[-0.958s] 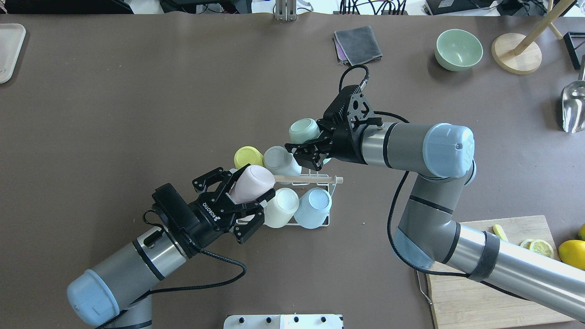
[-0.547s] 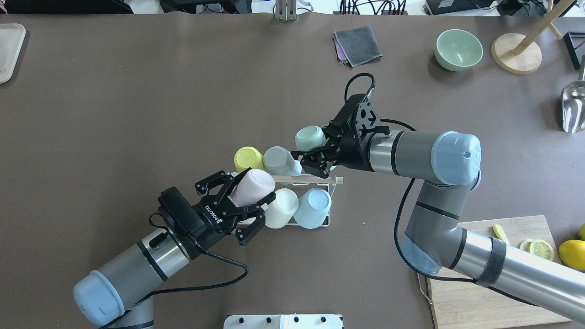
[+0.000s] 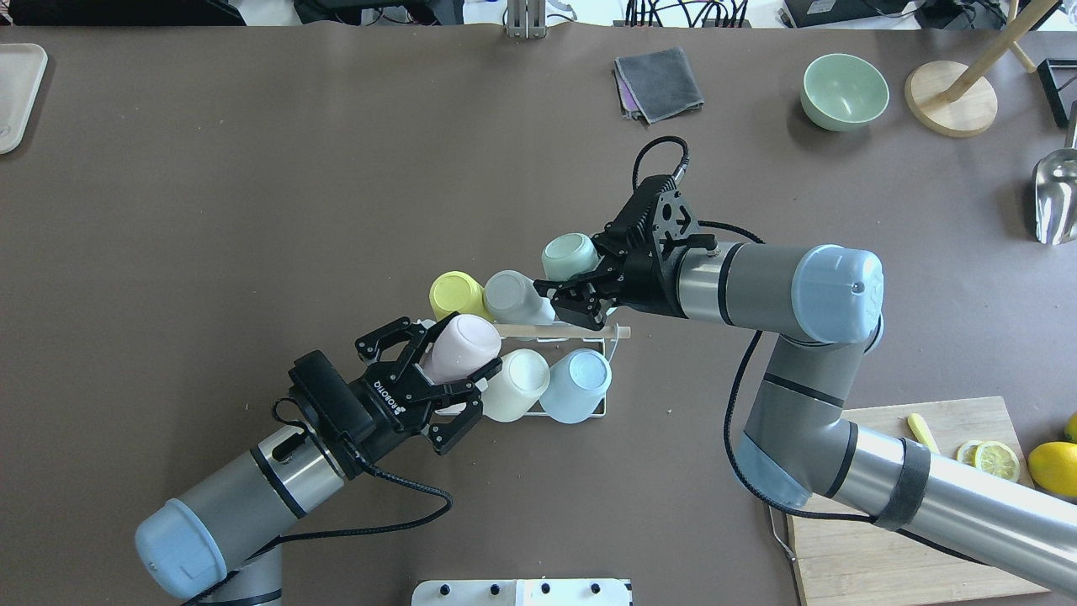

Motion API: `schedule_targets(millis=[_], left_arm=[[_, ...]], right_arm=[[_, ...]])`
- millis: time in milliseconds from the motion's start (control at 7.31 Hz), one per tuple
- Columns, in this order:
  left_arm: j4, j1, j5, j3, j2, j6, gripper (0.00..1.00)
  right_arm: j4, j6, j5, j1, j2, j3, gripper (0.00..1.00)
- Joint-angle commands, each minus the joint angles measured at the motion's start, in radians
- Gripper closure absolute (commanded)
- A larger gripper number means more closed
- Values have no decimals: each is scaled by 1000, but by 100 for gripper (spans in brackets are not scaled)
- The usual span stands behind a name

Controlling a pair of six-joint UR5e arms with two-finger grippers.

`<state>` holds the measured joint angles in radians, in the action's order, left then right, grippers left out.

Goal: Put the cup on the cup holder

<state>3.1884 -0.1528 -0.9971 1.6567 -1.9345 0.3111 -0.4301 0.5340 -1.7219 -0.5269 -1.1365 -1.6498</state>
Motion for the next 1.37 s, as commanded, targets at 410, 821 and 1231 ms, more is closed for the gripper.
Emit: schedule_targets(millis=[410,821,1231], left_arm=[[43,2,0,-27,11,-29,40],[130,4,-2,-40,17,-32,2],[47,1,-12,49,22,-30,2]], right_arm=[[-2,1,1,1,4,1,0],[-24,3,-2,1,6,2,0],[-175,4,-21,-8,40,-37,0]])
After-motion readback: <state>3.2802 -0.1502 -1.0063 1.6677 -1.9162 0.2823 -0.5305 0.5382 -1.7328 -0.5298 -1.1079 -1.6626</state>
